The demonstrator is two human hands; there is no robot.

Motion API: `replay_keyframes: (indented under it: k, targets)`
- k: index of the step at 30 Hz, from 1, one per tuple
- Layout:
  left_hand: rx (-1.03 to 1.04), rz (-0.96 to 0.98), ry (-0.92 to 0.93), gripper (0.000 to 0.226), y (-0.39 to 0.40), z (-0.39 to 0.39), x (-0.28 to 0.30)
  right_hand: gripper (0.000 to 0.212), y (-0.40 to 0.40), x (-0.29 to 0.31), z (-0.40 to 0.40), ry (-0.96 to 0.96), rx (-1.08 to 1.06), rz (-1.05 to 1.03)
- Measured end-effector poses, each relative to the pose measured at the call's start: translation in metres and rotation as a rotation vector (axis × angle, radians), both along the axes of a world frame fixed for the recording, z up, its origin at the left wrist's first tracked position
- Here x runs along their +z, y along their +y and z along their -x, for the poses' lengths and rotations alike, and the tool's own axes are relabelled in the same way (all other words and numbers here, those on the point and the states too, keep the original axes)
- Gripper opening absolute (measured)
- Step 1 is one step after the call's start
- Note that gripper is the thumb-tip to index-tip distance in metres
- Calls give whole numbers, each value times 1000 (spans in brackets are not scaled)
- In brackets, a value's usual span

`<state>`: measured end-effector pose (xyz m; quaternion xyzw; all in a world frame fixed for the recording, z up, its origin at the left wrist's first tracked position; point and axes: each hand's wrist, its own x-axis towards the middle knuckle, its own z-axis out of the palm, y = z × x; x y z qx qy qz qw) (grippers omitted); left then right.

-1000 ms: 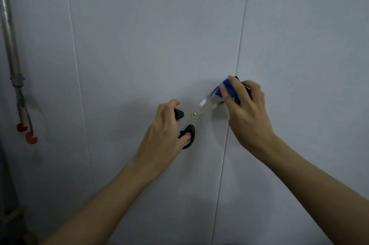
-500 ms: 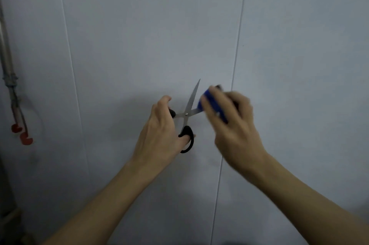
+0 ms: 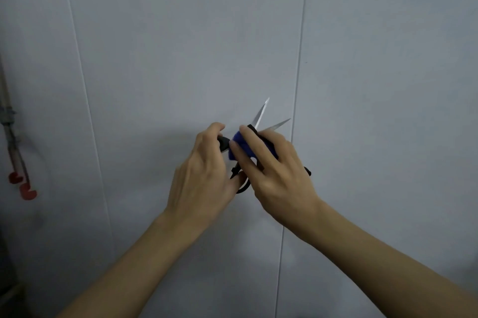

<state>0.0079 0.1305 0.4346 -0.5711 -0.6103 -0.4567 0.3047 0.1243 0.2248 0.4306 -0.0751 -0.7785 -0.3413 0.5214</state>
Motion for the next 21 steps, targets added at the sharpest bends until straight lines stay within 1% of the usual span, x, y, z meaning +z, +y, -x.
replay_keyframes:
  k: [4,7,9,11,14,17,21]
  targets:
    - [-81,-1,-30,71,0,-1,-4,38,8,0,-2,48,-30,35]
    - [-109,-1,-49,66,0,1,-8,51,16,2,-7,81,-89,101]
    - [-103,6,-2,68,1,2,-10,55,19,2,-10,95,-111,137]
    - [-95,9,47,72,1,1,-10,52,15,-4,-10,94,-72,130]
    - [-103,-1,42,76,2,-3,-8,42,0,-19,-6,60,17,80]
    - [-108,0,40,78,3,-3,-11,44,-2,-24,-5,32,6,100]
    - [-113,-23,0,73,5,1,-16,43,8,-19,-7,21,-39,76]
